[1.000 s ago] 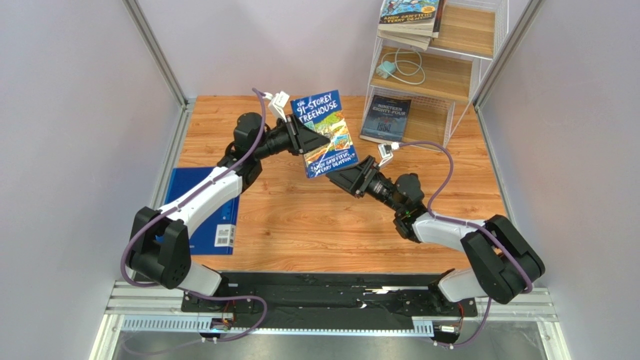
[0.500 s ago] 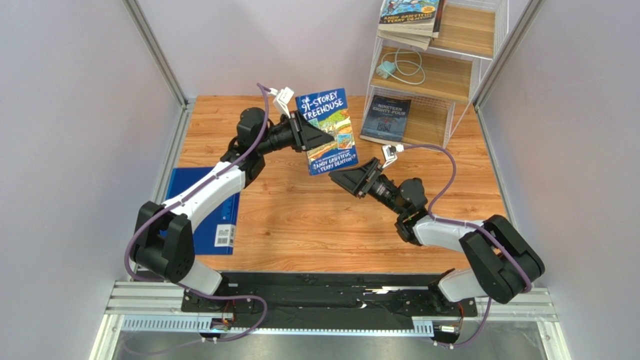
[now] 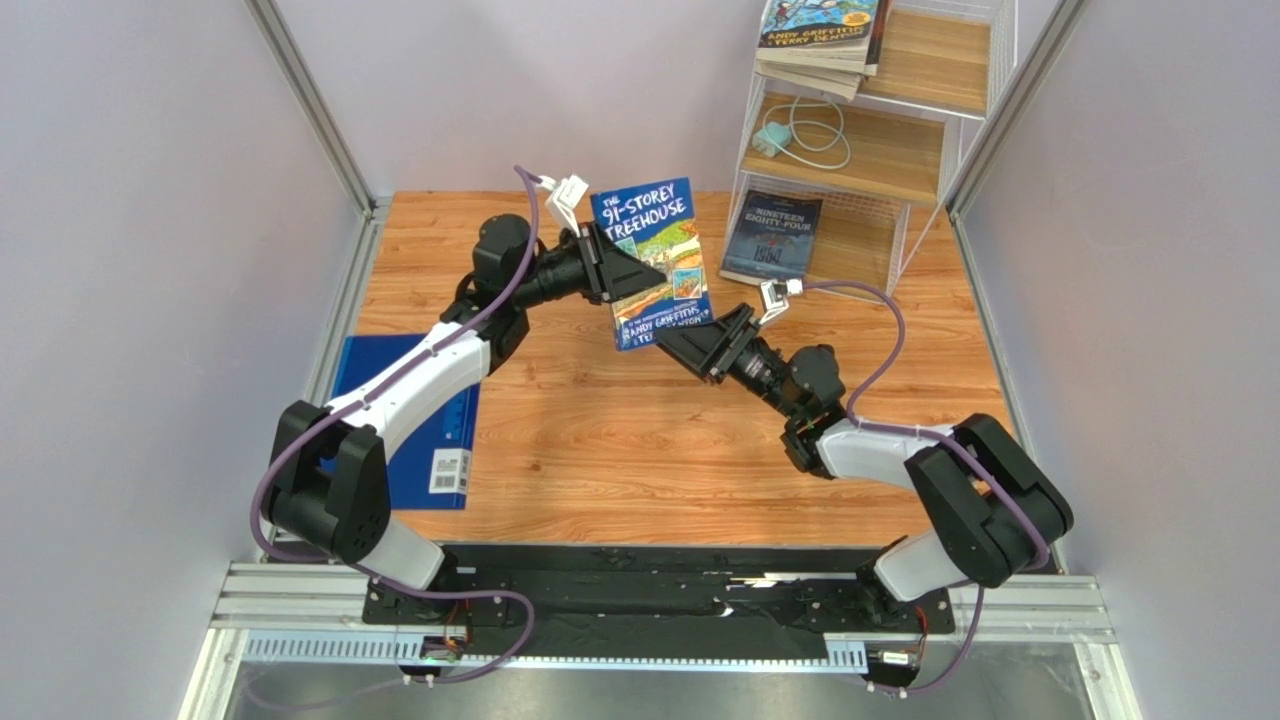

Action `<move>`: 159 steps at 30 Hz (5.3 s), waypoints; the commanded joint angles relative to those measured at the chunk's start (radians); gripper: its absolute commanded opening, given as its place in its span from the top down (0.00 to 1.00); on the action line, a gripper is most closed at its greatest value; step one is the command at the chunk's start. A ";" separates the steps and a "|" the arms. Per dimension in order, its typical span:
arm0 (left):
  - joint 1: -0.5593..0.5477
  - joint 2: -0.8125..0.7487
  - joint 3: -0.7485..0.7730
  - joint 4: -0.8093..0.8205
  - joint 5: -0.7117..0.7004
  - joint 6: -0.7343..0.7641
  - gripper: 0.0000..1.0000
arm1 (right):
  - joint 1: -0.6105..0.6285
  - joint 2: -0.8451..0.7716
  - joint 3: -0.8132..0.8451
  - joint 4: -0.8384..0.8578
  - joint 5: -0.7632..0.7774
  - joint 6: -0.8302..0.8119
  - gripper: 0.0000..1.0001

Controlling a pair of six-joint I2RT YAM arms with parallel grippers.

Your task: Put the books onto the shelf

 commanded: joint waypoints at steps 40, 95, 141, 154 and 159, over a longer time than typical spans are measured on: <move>-0.037 -0.327 -0.263 -0.358 -0.429 0.328 0.06 | -0.330 -0.391 -0.042 -0.608 0.166 -0.278 1.00; -0.025 -0.545 -0.394 -0.452 -0.515 0.414 0.06 | -0.543 0.681 0.849 -0.587 -0.044 -0.152 0.97; -0.008 -0.613 -0.421 -0.492 -0.524 0.443 0.06 | -0.503 0.686 0.731 -0.395 -0.031 -0.027 0.81; -0.007 -0.653 -0.429 -0.500 -0.510 0.428 0.07 | -0.497 0.646 0.691 -0.487 -0.126 -0.053 0.29; -0.007 -0.669 -0.429 -0.509 -0.507 0.420 0.07 | -0.499 0.600 0.681 -0.602 -0.143 -0.095 0.00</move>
